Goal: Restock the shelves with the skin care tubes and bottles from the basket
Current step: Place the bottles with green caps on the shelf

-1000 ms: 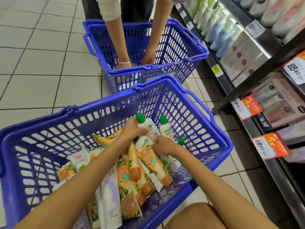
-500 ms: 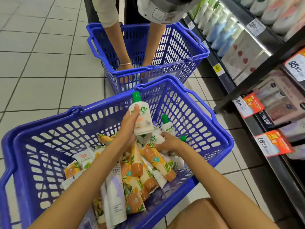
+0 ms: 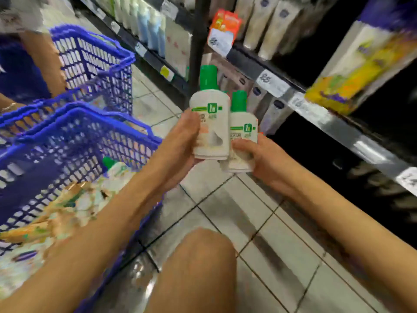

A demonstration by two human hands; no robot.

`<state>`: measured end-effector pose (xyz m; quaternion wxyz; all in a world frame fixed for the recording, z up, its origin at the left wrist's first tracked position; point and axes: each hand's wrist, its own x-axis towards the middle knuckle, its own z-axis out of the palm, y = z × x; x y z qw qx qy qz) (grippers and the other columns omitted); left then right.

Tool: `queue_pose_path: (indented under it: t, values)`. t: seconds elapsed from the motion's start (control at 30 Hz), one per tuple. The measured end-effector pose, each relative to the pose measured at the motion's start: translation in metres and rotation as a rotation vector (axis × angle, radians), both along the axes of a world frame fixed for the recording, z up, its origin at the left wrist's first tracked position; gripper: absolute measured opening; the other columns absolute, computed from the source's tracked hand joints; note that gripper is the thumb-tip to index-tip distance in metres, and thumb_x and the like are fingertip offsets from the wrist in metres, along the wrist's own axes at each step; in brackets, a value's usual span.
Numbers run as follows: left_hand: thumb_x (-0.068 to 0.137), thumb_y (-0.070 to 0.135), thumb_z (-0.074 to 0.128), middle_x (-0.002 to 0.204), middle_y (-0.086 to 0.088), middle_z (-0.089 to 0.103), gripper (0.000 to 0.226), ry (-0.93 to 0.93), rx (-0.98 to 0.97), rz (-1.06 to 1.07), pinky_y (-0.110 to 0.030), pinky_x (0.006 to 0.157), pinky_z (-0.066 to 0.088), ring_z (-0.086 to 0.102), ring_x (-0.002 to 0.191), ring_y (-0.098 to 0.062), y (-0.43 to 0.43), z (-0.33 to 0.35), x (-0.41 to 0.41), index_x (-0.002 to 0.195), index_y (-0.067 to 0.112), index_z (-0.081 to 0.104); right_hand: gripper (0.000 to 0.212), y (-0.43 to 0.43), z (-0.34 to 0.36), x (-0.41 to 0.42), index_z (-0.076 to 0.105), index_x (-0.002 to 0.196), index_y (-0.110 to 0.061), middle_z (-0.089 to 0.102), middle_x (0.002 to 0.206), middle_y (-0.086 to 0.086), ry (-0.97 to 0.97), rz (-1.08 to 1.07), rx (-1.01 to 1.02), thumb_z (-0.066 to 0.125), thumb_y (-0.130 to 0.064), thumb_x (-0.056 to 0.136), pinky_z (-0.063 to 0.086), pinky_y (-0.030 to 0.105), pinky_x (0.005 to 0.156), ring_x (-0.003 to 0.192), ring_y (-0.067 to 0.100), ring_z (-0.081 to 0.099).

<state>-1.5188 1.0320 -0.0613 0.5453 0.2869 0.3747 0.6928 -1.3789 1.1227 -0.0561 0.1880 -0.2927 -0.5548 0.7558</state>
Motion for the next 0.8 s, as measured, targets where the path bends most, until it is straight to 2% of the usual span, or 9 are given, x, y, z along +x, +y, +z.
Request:
queue_pose_path:
  t: [0.07, 0.13, 0.2, 0.27, 0.4, 0.5, 0.63, 0.73, 0.8]
  values:
    - [0.090, 0.032, 0.035, 0.109, 0.001, 0.063, 0.045, 0.016, -0.022, -0.149, -0.028, 0.069, 0.057, 0.065, 0.086, -0.008, 0.025, 0.009, 0.056, 0.131, 0.013, 0.041, 0.025, 0.013, 0.013, 0.068, 0.060, 0.105, -0.018, 0.074, 0.094, -0.002, 0.006, -0.090, 0.029, 0.055, -0.012, 0.080, 0.056, 0.024, 0.066, 0.081, 0.010, 0.070]
    - [0.095, 0.019, 0.036, 0.092, 0.006, 0.068, 0.025, 0.085, -0.025, -0.256, -0.022, 0.062, 0.055, 0.066, 0.075, -0.005, 0.046, 0.013, 0.111, 0.114, 0.009, 0.050, 0.031, 0.020, 0.023, 0.136, 0.059, 0.110, -0.020, 0.072, 0.103, 0.000, -0.008, -0.170, 0.059, 0.057, -0.018, 0.079, 0.057, 0.026, 0.071, 0.088, 0.013, 0.069]
    - [0.089, 0.009, 0.045, 0.100, 0.001, 0.069, 0.027, 0.128, -0.013, -0.359, -0.024, 0.073, 0.056, 0.067, 0.087, -0.011, 0.061, 0.015, 0.165, 0.115, 0.007, 0.050, 0.031, 0.020, 0.028, 0.201, 0.059, 0.112, -0.022, 0.071, 0.107, -0.002, -0.008, -0.263, 0.071, 0.056, -0.019, 0.081, 0.056, 0.026, 0.072, 0.093, 0.013, 0.069]
    - [0.080, 0.012, 0.053, 0.117, -0.004, 0.065, 0.049, 0.104, 0.006, -0.443, -0.027, 0.082, 0.055, 0.065, 0.101, -0.016, 0.068, 0.016, 0.218, 0.128, 0.011, 0.044, 0.035, 0.013, 0.029, 0.261, 0.057, 0.117, -0.019, 0.069, 0.113, 0.001, 0.020, -0.369, 0.084, 0.056, -0.018, 0.082, 0.056, 0.027, 0.076, 0.100, 0.016, 0.067]
    - [0.079, 0.018, 0.057, 0.117, -0.001, 0.067, 0.052, 0.122, 0.056, -0.666, -0.022, 0.076, 0.054, 0.065, 0.104, -0.014, 0.079, 0.017, 0.316, 0.130, 0.017, 0.045, 0.052, -0.020, 0.021, 0.368, 0.050, 0.128, -0.012, 0.065, 0.121, 0.005, 0.067, -0.650, 0.125, 0.064, -0.023, 0.079, 0.054, 0.032, 0.087, 0.110, 0.021, 0.062]
    - [0.079, 0.021, 0.057, 0.113, 0.004, 0.068, 0.049, 0.130, 0.070, -0.792, -0.022, 0.075, 0.054, 0.065, 0.102, -0.011, 0.083, 0.024, 0.386, 0.126, 0.024, 0.047, 0.050, -0.050, 0.018, 0.438, 0.053, 0.124, -0.014, 0.065, 0.120, 0.004, 0.111, -0.885, 0.143, 0.063, -0.026, 0.077, 0.052, 0.035, 0.091, 0.113, 0.021, 0.061]
    - [0.078, 0.019, 0.055, 0.115, 0.004, 0.067, 0.045, 0.092, 0.071, -0.942, -0.024, 0.076, 0.055, 0.064, 0.105, -0.010, 0.081, 0.038, 0.467, 0.122, 0.027, 0.049, 0.039, -0.080, 0.032, 0.508, 0.055, 0.119, -0.013, 0.068, 0.109, 0.002, 0.226, -1.069, 0.163, 0.061, -0.027, 0.082, 0.054, 0.028, 0.082, 0.104, 0.016, 0.064]
    - [0.073, 0.015, 0.057, 0.112, 0.000, 0.068, 0.047, 0.044, 0.038, -0.999, -0.028, 0.077, 0.057, 0.065, 0.103, -0.013, 0.081, 0.045, 0.514, 0.119, 0.022, 0.052, 0.046, -0.085, 0.046, 0.545, 0.052, 0.117, -0.010, 0.066, 0.094, 0.002, 0.220, -1.196, 0.194, 0.066, -0.027, 0.077, 0.055, 0.024, 0.067, 0.086, 0.013, 0.065]
    - [0.072, 0.012, 0.059, 0.112, -0.001, 0.068, 0.048, 0.059, 0.043, -1.000, -0.028, 0.077, 0.057, 0.065, 0.102, -0.013, 0.083, 0.051, 0.537, 0.119, 0.021, 0.052, 0.052, -0.080, 0.052, 0.563, 0.051, 0.116, -0.011, 0.066, 0.088, -0.002, 0.180, -1.294, 0.236, 0.072, -0.027, 0.071, 0.054, 0.023, 0.066, 0.082, 0.009, 0.065]
